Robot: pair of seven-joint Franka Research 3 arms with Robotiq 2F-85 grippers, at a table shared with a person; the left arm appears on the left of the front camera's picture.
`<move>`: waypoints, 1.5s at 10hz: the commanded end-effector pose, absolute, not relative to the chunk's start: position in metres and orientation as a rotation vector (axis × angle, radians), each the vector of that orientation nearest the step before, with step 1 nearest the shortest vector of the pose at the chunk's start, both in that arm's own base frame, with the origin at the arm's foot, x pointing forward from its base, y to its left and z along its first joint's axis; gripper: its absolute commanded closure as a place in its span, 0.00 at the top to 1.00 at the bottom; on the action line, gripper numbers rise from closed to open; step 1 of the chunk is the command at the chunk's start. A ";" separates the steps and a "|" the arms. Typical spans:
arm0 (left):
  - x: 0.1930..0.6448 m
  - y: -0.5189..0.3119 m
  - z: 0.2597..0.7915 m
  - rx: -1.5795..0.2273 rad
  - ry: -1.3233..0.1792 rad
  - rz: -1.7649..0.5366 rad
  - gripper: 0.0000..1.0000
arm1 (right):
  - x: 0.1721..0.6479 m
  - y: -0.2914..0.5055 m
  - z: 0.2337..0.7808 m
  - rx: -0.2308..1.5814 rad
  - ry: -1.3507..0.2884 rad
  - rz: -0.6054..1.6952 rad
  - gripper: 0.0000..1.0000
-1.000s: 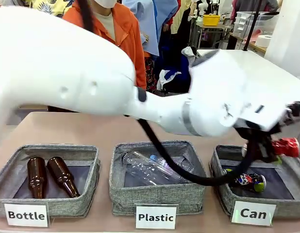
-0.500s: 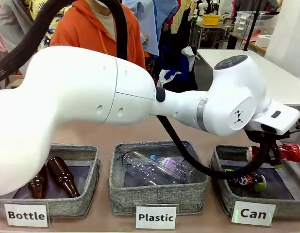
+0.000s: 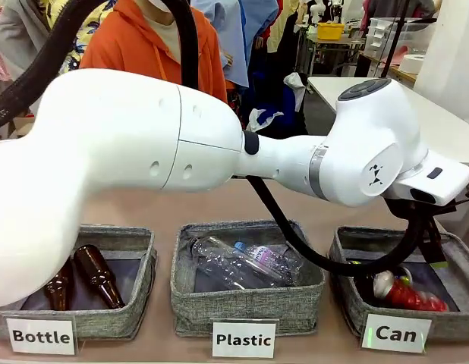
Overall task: Sort the can waste into the basket.
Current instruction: Pick up the can waste from the table and place it in the right Fabric basket.
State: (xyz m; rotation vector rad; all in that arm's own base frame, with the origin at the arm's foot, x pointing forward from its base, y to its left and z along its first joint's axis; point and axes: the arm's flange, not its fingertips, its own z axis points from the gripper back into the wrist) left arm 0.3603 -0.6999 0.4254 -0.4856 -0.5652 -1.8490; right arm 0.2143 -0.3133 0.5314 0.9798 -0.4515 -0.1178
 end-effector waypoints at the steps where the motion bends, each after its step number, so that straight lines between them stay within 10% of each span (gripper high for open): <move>1: 0.364 -0.699 0.432 -0.474 -0.556 -1.878 1.00 | 0.215 -0.312 0.536 0.985 -0.458 -0.133 1.00; 8: 0.373 -0.621 0.481 -0.550 -0.502 -1.769 1.00 | 0.266 -0.280 0.530 1.012 -0.434 -0.062 1.00; 15: 0.393 -0.328 0.545 -0.846 -0.556 -0.889 1.00 | 0.408 -0.078 0.480 1.249 -0.167 0.318 1.00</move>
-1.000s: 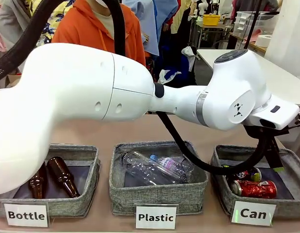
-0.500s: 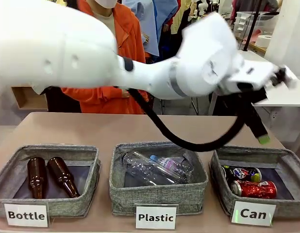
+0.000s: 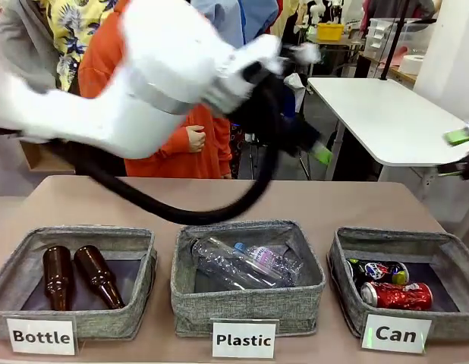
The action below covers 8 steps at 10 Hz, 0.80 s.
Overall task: Sort the can waste into the basket.
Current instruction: Pick up the can waste from the table and place it in the right Fabric basket.
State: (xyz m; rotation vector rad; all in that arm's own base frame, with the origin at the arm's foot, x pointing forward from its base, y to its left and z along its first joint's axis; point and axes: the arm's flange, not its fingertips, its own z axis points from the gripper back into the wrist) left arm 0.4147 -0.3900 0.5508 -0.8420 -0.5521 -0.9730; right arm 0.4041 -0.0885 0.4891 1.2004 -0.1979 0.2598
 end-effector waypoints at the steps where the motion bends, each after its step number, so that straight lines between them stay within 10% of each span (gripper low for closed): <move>1: 0.397 -0.278 0.542 -0.878 -0.536 -0.775 1.00 | 0.409 -0.051 0.464 1.306 -0.096 0.379 1.00; 5: 0.391 -0.089 0.462 -1.122 -0.361 -0.398 1.00 | 0.409 0.007 0.416 1.403 -0.021 0.359 1.00; 8: 0.364 0.022 0.403 -1.276 -0.506 -0.121 1.00 | 0.427 0.005 0.416 1.387 -0.037 0.301 1.00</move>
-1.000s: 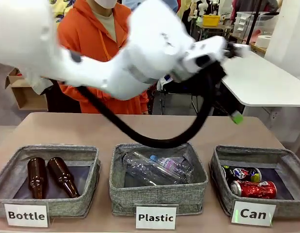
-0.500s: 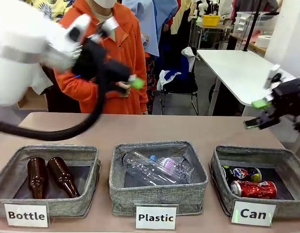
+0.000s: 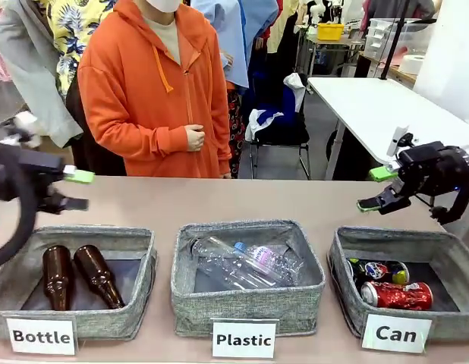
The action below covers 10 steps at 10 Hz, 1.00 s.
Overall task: Sort the can waste into the basket.
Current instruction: Pick up the can waste from the table and place it in the right Fabric basket.
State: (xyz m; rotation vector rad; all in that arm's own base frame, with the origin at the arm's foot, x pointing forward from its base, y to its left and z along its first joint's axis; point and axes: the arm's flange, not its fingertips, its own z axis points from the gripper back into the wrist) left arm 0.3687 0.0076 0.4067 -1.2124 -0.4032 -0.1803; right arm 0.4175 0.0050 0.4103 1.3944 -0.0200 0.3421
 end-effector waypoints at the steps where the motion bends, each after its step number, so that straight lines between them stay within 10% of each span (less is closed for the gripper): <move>1: 0.347 0.042 0.390 -1.306 -0.548 -0.085 1.00 | 0.428 0.000 0.414 1.381 -0.038 0.265 1.00; 10: 0.364 0.043 0.398 -1.250 -0.459 -0.099 1.00 | 0.417 0.005 0.410 1.394 -0.020 0.342 1.00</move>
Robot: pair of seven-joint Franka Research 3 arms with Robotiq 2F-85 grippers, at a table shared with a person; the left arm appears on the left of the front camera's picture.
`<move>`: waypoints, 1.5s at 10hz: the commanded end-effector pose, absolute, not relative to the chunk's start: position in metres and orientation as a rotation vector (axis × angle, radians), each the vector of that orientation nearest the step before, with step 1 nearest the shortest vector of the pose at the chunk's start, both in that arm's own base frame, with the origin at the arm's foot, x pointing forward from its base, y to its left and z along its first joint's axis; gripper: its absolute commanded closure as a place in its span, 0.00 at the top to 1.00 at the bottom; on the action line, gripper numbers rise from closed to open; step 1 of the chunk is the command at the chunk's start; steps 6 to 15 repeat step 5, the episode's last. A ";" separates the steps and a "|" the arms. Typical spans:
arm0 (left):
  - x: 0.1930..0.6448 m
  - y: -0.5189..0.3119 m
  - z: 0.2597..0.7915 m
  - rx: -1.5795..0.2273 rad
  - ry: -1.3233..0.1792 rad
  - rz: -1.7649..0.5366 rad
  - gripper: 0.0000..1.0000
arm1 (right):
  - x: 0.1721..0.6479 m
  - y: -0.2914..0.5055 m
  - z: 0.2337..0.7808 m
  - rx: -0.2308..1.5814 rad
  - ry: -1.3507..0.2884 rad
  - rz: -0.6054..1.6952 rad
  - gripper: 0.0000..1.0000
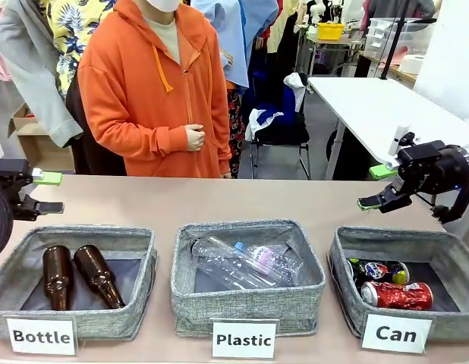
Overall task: Sort the can waste into the basket.
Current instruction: Pick up the can waste from the table and place it in the right Fabric basket.
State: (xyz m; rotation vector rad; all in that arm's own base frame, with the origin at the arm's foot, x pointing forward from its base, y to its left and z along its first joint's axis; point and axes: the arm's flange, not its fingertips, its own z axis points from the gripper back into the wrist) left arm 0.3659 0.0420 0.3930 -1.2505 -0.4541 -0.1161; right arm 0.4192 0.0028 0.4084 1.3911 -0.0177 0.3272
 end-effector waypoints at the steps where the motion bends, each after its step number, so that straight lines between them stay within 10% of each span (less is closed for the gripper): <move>1: 0.364 0.043 0.398 -1.250 -0.459 -0.099 1.00 | 0.417 0.005 0.410 1.394 -0.020 0.342 1.00; 15: 0.364 0.043 0.398 -1.250 -0.459 -0.099 1.00 | 0.417 0.005 0.410 1.394 -0.020 0.342 1.00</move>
